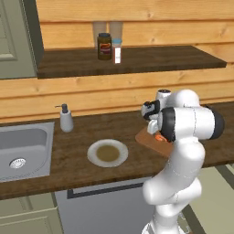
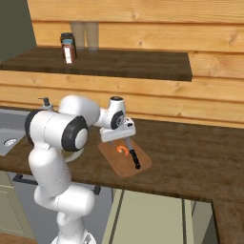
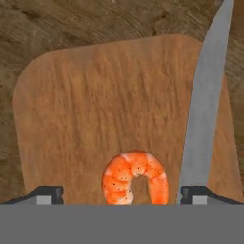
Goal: Pick up the knife from the drawer and place it on the cutting board. Then place the meat from the plate to the cutting board.
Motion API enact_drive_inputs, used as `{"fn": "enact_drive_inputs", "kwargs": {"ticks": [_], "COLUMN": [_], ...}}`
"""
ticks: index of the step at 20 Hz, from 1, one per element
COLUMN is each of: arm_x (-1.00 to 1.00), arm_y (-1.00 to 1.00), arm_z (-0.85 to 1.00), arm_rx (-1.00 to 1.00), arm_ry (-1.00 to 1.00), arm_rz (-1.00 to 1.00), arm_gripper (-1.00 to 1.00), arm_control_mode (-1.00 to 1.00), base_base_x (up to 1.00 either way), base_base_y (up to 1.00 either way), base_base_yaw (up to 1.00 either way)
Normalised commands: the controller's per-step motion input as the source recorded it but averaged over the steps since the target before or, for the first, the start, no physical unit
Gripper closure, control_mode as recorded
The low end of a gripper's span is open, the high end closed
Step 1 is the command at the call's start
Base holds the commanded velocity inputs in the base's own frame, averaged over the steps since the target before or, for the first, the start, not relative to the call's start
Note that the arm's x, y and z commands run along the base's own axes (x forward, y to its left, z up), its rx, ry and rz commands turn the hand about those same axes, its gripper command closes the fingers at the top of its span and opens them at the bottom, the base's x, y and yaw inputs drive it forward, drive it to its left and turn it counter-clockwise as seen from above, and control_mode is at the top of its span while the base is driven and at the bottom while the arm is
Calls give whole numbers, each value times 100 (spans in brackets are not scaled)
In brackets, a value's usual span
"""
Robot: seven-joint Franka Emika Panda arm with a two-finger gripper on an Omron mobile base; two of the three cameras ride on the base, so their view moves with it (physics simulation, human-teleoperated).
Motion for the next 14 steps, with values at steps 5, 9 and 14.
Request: {"fn": "enact_drive_inputs", "kwargs": {"ticks": [5,9,14], "arm_x": [-94,-100,-87], "arm_y": [0,2,26], "arm_z": [38,31,53], "arm_rx": [6,9,5], "arm_ry": [-2,-2,-2], "arm_rz": [0,0,-1], "arm_gripper": [-100,-100,-100], "arm_control_mode": [-100,-100,-100], "base_base_x": [0,0,0], "base_base_y": [0,0,0], "base_base_yaw": [0,0,0]}}
